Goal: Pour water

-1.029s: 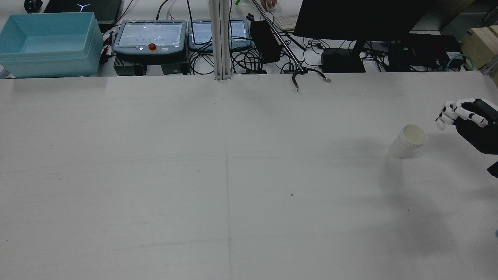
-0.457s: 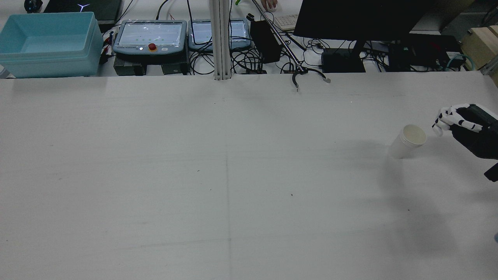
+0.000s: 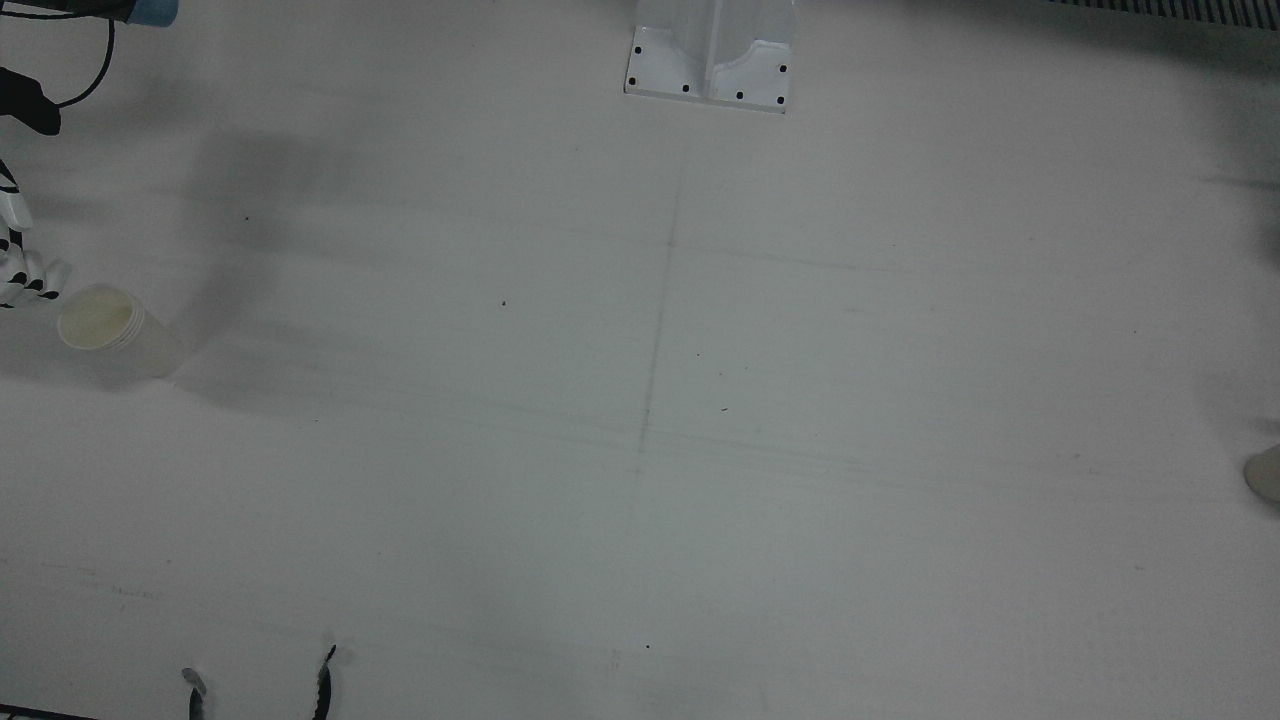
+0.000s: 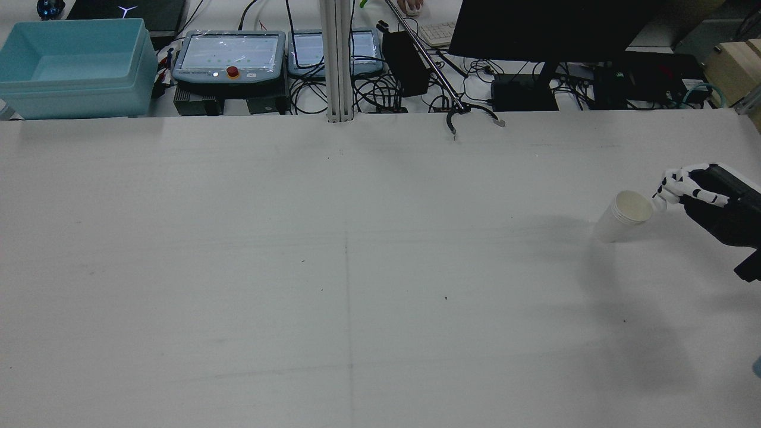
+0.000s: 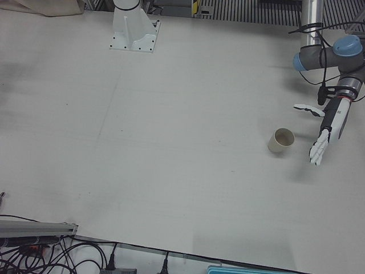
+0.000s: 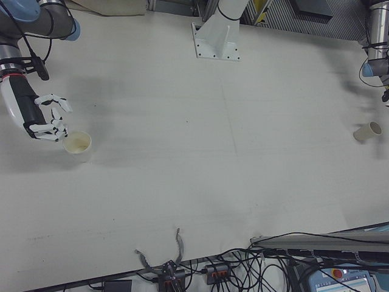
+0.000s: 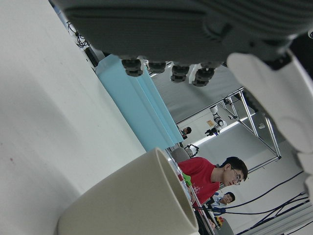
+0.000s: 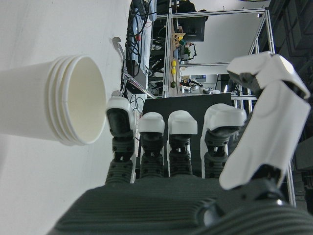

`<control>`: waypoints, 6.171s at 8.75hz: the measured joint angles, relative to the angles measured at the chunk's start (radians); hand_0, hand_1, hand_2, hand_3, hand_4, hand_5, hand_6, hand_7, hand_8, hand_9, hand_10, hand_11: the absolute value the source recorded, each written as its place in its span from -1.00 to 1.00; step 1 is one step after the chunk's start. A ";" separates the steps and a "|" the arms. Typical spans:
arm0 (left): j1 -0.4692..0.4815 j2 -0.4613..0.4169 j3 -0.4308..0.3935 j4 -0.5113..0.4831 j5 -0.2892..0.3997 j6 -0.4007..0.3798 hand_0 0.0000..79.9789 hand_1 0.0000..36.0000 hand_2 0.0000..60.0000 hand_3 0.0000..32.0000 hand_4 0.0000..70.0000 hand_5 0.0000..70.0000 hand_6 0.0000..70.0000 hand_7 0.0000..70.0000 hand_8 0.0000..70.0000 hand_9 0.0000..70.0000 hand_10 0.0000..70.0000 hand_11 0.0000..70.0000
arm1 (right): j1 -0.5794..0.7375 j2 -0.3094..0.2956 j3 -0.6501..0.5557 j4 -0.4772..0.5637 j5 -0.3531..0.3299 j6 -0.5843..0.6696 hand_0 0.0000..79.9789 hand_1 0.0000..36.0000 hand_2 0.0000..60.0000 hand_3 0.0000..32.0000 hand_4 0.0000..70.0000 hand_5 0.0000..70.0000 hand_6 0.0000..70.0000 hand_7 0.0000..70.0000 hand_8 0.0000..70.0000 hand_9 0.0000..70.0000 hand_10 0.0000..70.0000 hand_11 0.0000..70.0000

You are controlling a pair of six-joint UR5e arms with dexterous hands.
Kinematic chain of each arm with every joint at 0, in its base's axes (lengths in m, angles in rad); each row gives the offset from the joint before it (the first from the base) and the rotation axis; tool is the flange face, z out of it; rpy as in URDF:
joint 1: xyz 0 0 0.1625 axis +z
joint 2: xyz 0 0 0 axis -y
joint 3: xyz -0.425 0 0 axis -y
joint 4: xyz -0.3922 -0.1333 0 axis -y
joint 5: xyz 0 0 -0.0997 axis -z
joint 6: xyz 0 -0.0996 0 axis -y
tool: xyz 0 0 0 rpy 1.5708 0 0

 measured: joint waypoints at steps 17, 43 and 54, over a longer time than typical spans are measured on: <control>0.100 -0.069 0.032 0.043 0.030 0.238 0.15 -0.48 -0.51 -1.00 -0.53 -0.87 -0.78 -0.70 -0.90 -0.97 -0.91 -0.83 | 0.004 -0.053 0.019 0.003 -0.015 -0.001 0.21 -0.34 0.11 -1.00 0.52 0.29 0.53 0.75 0.39 0.86 0.16 0.62; 0.100 -0.108 0.063 0.076 0.025 0.195 0.11 -0.51 -0.46 -1.00 -0.60 -0.91 -0.78 -0.69 -0.90 -0.95 -0.89 -0.81 | 0.006 -0.067 0.000 0.005 -0.014 0.002 0.18 -0.43 0.02 -1.00 0.39 0.17 0.48 0.66 0.36 0.82 0.17 0.65; 0.099 -0.121 0.079 0.075 0.025 0.183 1.00 1.00 0.80 -1.00 1.00 1.00 -0.31 -0.39 -0.59 -0.63 -0.72 -0.53 | 0.006 -0.071 0.000 0.005 -0.014 0.001 0.18 -0.42 -0.01 -1.00 0.27 0.12 0.42 0.60 0.34 0.79 0.17 0.64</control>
